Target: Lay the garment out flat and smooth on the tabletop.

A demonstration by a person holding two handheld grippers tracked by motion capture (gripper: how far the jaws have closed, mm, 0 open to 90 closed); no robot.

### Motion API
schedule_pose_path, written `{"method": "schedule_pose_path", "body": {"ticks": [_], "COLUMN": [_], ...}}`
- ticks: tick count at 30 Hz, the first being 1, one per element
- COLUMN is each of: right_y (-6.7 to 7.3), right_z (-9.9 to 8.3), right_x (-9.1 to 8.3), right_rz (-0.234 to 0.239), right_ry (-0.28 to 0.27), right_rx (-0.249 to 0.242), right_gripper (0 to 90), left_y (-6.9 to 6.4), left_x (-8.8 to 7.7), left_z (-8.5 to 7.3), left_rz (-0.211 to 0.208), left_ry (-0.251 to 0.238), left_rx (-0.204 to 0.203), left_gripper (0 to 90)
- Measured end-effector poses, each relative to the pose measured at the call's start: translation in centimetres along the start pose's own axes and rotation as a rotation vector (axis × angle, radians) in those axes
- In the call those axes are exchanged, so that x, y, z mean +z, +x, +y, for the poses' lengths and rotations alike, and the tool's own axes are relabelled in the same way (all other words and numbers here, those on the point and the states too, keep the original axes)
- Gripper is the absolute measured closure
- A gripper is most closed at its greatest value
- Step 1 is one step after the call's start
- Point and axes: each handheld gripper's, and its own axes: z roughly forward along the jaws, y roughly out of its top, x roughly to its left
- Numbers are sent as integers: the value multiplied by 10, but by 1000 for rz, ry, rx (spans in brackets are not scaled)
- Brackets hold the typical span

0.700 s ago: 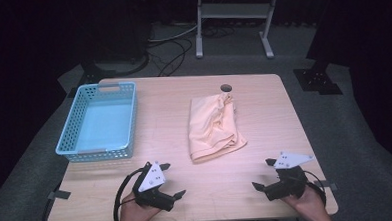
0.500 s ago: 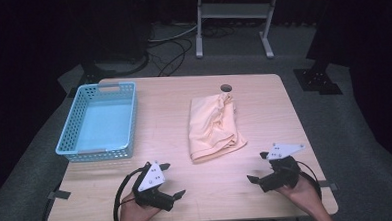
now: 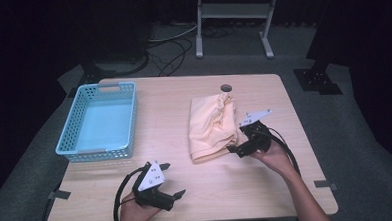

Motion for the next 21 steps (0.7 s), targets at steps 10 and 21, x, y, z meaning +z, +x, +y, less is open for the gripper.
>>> {"method": "schedule_pose_path", "body": {"ticks": [10,21], "right_y": [-19,-16], "right_z": [19,9], "right_x": [39,48], "right_rz": [41,33], "right_ry": [30,109], "right_rx": [63,45], "right_gripper": [83,126], "left_y": [0,0], "left_x": [0,0], "left_z": [0,-1], "left_rz": [-2,-13], "left_ry": [0,1], "left_rx": [1,-5], "left_gripper": [67,68]}}
